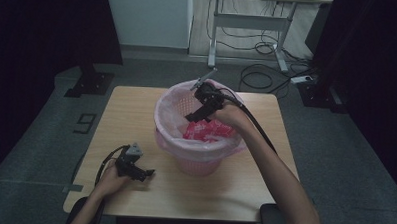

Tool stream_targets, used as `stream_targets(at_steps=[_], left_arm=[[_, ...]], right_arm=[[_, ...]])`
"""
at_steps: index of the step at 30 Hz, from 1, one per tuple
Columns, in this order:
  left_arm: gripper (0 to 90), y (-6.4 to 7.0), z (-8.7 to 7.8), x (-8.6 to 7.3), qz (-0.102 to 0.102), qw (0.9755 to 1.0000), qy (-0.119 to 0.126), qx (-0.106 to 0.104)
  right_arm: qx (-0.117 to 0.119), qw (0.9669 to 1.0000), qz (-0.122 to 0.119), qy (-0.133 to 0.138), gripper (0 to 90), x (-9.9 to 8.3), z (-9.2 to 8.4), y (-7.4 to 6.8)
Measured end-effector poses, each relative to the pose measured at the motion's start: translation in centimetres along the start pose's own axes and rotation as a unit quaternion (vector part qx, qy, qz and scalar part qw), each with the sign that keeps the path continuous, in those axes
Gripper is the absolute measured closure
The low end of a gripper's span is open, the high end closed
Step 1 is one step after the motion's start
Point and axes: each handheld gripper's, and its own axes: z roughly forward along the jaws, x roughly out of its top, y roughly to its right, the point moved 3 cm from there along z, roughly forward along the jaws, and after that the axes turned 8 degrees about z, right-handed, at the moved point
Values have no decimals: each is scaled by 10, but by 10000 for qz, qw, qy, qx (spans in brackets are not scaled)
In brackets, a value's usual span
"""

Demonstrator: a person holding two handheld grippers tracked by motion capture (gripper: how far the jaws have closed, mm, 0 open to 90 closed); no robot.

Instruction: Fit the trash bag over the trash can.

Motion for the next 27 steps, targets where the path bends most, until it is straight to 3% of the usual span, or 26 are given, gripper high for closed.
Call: stream_targets(at_steps=[7,18,27], left_arm=[[0,0,0,0,-6,10000,-3,5],[0,0,0,0,-11,10000,-4,5],[0,0,0,0,-15,10000,1,8]], right_arm=[[36,9997,165,147,30,-4,-19,0],[-18,9979,506,403,16,-17,-55,10],[-356,9951,725,569,21,-34,-77,28]])
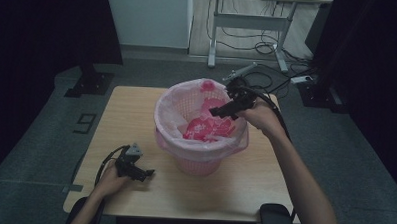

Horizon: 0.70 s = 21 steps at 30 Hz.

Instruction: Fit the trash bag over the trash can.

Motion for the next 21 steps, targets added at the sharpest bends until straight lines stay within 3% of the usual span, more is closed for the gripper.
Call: stream_targets(at_steps=[21], left_arm=[[0,0,0,0,-7,10000,-3,6]], right_arm=[[-575,9968,512,217,26,-48,-48,51]])
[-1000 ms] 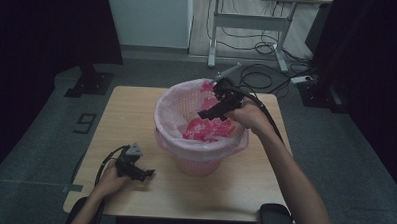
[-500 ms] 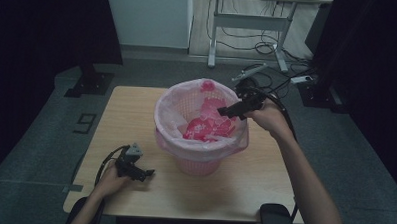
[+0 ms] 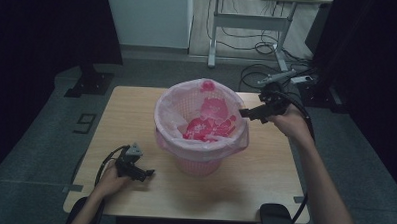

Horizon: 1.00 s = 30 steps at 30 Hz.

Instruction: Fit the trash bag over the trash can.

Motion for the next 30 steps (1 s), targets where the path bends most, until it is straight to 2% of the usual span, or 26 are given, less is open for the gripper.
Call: stream_targets(at_steps=[7,13,24,30], left_arm=[[0,0,0,0,-8,10000,-2,5],[0,0,0,0,-9,10000,-4,5],[0,1,0,0,-33,10000,11,11],[0,1,0,0,-37,10000,17,14]], right_arm=[[-192,9997,143,101,35,-20,-5,17],[-254,9992,265,138,35,-39,-3,26],[-307,9991,301,-29,0,-73,23,31],[-252,9992,323,37,0,-89,39,32]])
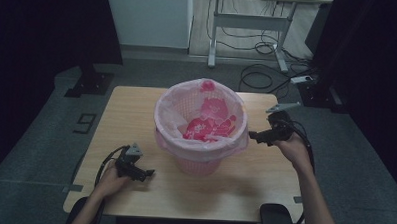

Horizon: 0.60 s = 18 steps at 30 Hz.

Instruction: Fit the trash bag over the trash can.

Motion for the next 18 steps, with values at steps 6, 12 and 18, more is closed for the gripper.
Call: stream_targets(at_steps=[6,12,18], left_arm=[[0,0,0,0,-1,10000,-3,4],[0,0,0,0,1,10000,-2,4],[0,0,0,0,5,10000,3,4]], right_arm=[[-3,10000,48,-33,0,-21,19,1],[-14,9999,15,-113,0,-42,37,0],[-56,9997,-38,-251,0,-65,58,-4]])
